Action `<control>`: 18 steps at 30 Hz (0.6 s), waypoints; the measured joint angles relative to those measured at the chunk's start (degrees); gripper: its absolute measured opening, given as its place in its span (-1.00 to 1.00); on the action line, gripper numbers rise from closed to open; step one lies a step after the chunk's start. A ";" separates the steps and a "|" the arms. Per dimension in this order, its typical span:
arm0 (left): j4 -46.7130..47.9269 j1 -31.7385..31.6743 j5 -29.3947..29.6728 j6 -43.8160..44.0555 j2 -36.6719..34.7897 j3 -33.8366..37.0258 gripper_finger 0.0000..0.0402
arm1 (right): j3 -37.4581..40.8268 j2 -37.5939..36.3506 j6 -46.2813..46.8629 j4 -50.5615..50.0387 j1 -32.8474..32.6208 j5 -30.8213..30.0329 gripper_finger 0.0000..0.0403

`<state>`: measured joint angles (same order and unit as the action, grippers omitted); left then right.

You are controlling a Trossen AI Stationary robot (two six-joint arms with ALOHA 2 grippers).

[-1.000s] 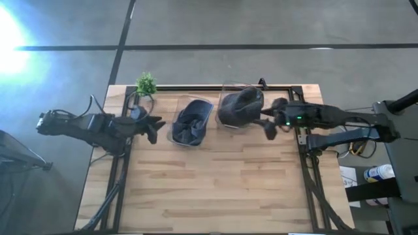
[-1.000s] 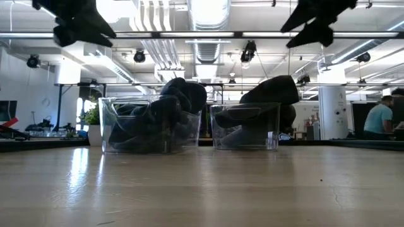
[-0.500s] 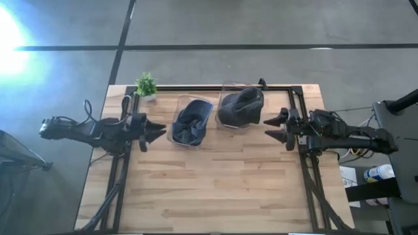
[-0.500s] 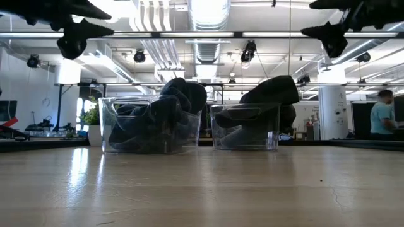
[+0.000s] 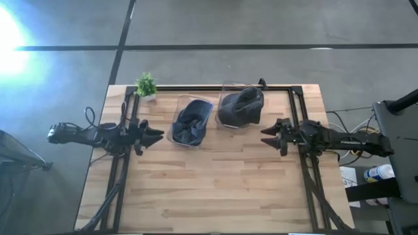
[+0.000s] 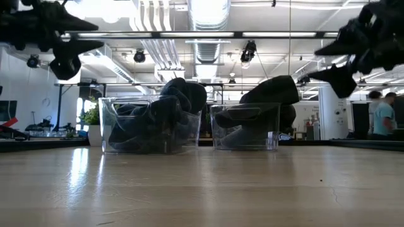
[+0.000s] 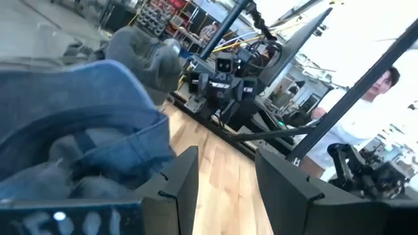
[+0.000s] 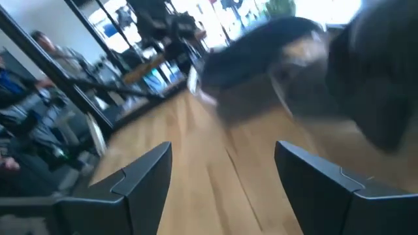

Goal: Pick & Place hat
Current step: Return to Home Position

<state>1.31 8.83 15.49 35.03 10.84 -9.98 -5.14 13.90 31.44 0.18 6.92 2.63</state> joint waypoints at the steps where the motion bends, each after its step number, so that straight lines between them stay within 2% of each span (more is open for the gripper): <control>1: -0.07 -0.01 0.09 0.77 -0.30 0.63 -0.28 | 0.97 0.18 0.00 -0.13 0.00 0.00 0.32; 5: -0.30 -0.01 0.29 3.05 -0.64 2.27 -0.28 | 4.58 0.62 0.11 0.32 -0.02 -0.39 0.30; 18: 0.73 -0.05 -0.42 4.39 -1.43 7.52 -0.28 | 4.24 2.79 0.11 1.68 0.00 -1.27 0.31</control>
<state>2.05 8.78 15.07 39.42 9.41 -2.46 -0.91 16.69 31.55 1.87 6.92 1.37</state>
